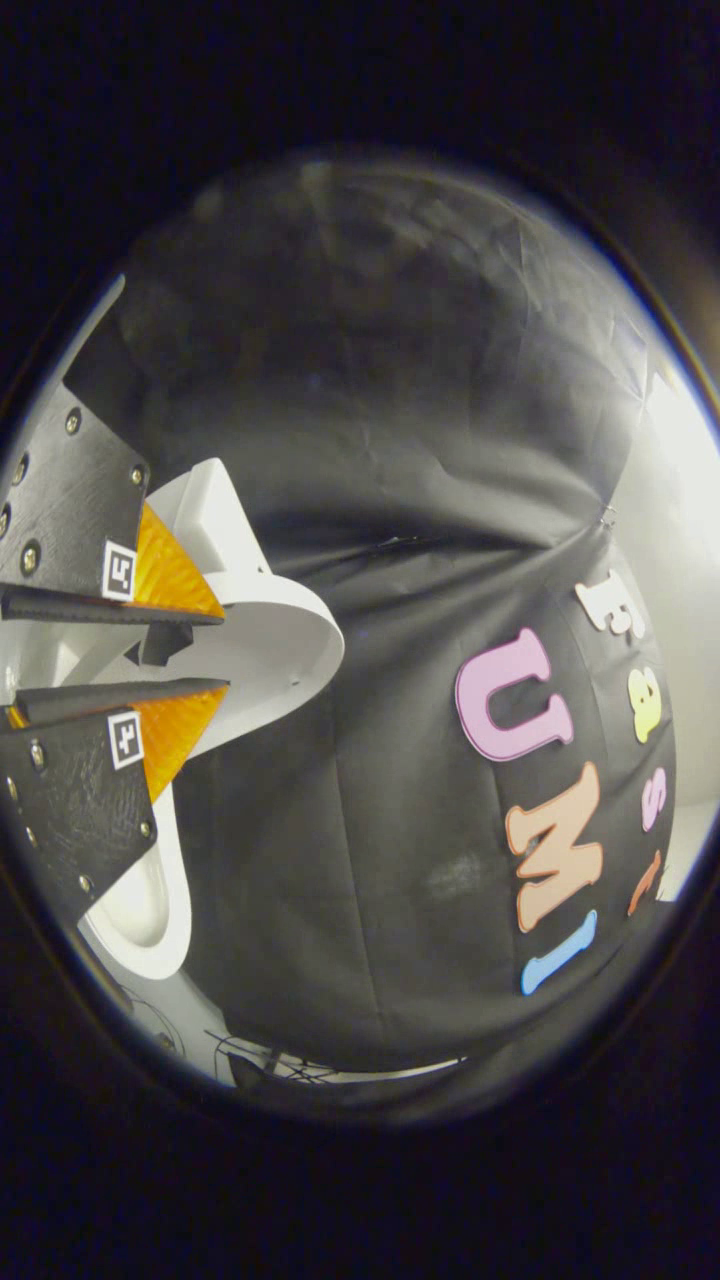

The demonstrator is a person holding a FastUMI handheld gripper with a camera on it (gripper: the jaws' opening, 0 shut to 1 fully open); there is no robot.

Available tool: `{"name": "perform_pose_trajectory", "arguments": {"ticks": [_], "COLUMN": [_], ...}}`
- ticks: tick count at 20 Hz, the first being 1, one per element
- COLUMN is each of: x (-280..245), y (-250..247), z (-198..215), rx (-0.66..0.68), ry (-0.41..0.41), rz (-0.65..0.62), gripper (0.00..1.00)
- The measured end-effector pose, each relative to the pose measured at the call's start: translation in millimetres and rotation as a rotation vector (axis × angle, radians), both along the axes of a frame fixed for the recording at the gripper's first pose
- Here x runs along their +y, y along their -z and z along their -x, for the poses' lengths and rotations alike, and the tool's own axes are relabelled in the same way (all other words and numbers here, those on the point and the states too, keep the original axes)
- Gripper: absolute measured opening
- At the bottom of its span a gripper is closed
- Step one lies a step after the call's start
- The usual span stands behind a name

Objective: Open the toilet lid.

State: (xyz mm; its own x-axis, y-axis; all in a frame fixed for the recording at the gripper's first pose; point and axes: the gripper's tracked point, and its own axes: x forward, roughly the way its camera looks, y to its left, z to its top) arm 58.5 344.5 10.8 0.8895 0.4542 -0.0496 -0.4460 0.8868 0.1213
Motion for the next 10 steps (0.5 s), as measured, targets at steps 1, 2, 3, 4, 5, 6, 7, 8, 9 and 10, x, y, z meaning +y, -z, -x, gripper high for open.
{"name": "perform_pose_trajectory", "arguments": {"ticks": [1,2,3,4,5,6,7,8,9,10], "x": [-8.3,-15.3,-23.8,-31.4,-38.2,-46.1,-53.7,-60.7,-70.0,-80.6], "y": [-3.9,-4.3,-5.2,-5.2,-4.5,-3.2,-2.5,-1.3,-1.2,0.6], "z": [0.6,-0.9,-2.0,-0.2,-0.6,-0.4,-0.3,-0.3,-0.8,-1.0], "rx": [-0.002,-0.003,-0.007,-0.010,-0.010,-0.010,-0.008,-0.010,-0.016,-0.022], "ry": [0.014,0.030,0.047,0.052,0.061,0.069,0.075,0.082,0.094,0.109], "rz": [-0.005,0.000,0.015,0.031,0.042,0.054,0.067,0.078,0.091,0.105], "gripper": [0.26,0.29,0.33,0.38,0.46,0.55,0.64,0.73,0.81,0.90]}}
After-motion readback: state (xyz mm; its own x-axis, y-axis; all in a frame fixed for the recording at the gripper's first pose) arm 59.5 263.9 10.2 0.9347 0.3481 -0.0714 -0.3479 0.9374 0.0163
